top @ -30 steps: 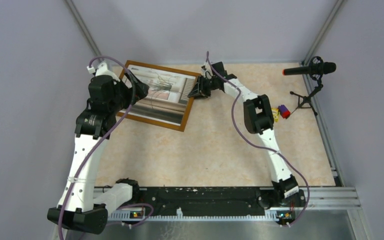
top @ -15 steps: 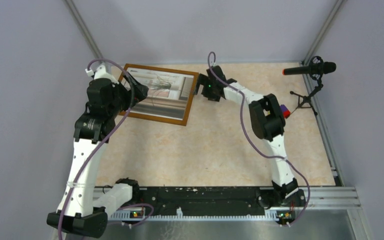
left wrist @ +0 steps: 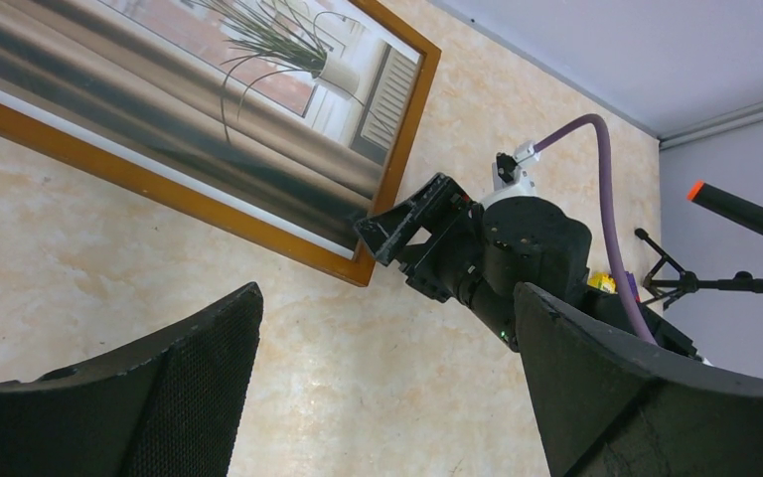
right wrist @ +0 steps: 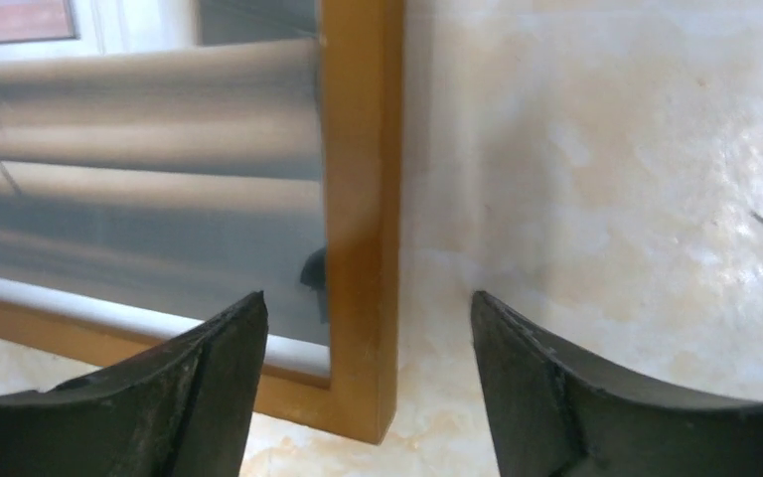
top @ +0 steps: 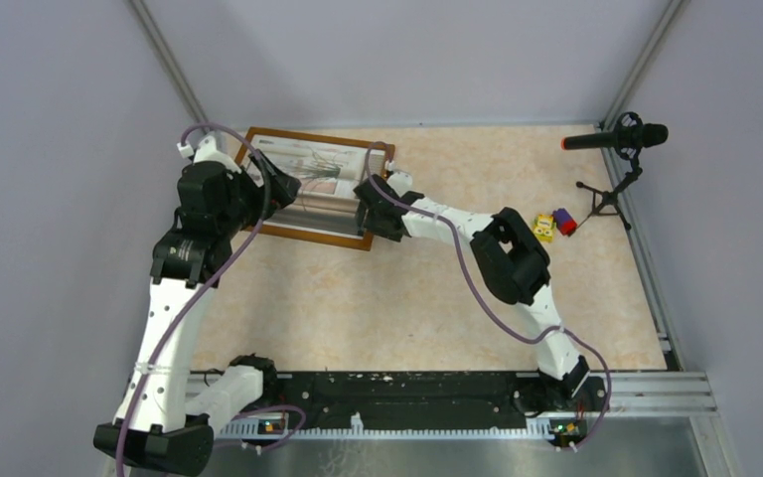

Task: Put the photo into the frame

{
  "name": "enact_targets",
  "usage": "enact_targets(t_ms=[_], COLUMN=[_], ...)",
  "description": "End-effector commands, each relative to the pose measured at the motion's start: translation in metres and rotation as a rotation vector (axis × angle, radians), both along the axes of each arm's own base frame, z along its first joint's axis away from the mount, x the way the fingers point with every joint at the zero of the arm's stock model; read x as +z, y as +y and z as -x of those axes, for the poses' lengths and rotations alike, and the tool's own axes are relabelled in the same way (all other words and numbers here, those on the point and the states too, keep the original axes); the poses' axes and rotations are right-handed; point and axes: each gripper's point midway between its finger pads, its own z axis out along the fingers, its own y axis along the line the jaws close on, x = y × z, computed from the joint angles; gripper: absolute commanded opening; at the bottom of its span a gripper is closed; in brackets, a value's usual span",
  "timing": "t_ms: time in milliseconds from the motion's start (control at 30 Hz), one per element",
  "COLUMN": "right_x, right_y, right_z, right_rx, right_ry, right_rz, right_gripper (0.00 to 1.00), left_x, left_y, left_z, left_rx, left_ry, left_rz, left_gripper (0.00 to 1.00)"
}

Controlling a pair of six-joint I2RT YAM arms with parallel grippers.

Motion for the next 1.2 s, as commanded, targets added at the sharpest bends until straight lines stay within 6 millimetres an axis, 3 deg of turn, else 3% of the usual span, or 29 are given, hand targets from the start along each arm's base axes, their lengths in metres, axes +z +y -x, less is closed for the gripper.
enact_targets(t_ms=[0, 300, 467, 767, 900, 967, 1067, 1167], right_x=[-0.052, -0.07, -0.075, -0.065, -0.061, -0.053, -0.035, 0.004], right_y=[-0.031, -0.028, -0.037, -0.013, -0.006, -0.002, 0.0, -0.008], right_z=[0.017, -0.021, -0.038, -0.067, -0.069, -0.068, -0.067, -0.064], right_rx=[-0.084, 0.092, 0.107, 0.222, 0.218, 0.21, 0.199, 0.195], right_ry=[0.082, -0.012, -0.028, -0.127, -0.121, -0.124, -0.109, -0.085], right_rz=[0.122, 0.198, 0.184, 0.158, 0.135, 0.105, 0.088, 0.127], right_gripper=[0.64, 0.1, 0.08, 0.07, 0.08, 0.14, 0.41, 0.69], left_x=[0.017, 0.014, 0.013, 0.01, 0.009, 0.008, 0.007, 0.014], left_y=[0.001, 0.001, 0.002, 0.0, 0.002, 0.003, 0.003, 0.004], left_z=[0.001, 0.001, 0.001, -0.001, 0.0, 0.0, -0.001, -0.002], left_rx=[-0.001, -0.001, 0.004, -0.001, 0.005, 0.01, 0.014, 0.009], left_ry=[-0.07, -0.065, -0.061, -0.051, -0.05, -0.05, -0.051, -0.071], left_rz=[-0.003, -0.01, -0.014, -0.007, -0.011, -0.012, -0.016, -0.024], left_gripper=[0.98, 0.98, 0.98, 0.98, 0.98, 0.98, 0.98, 0.99])
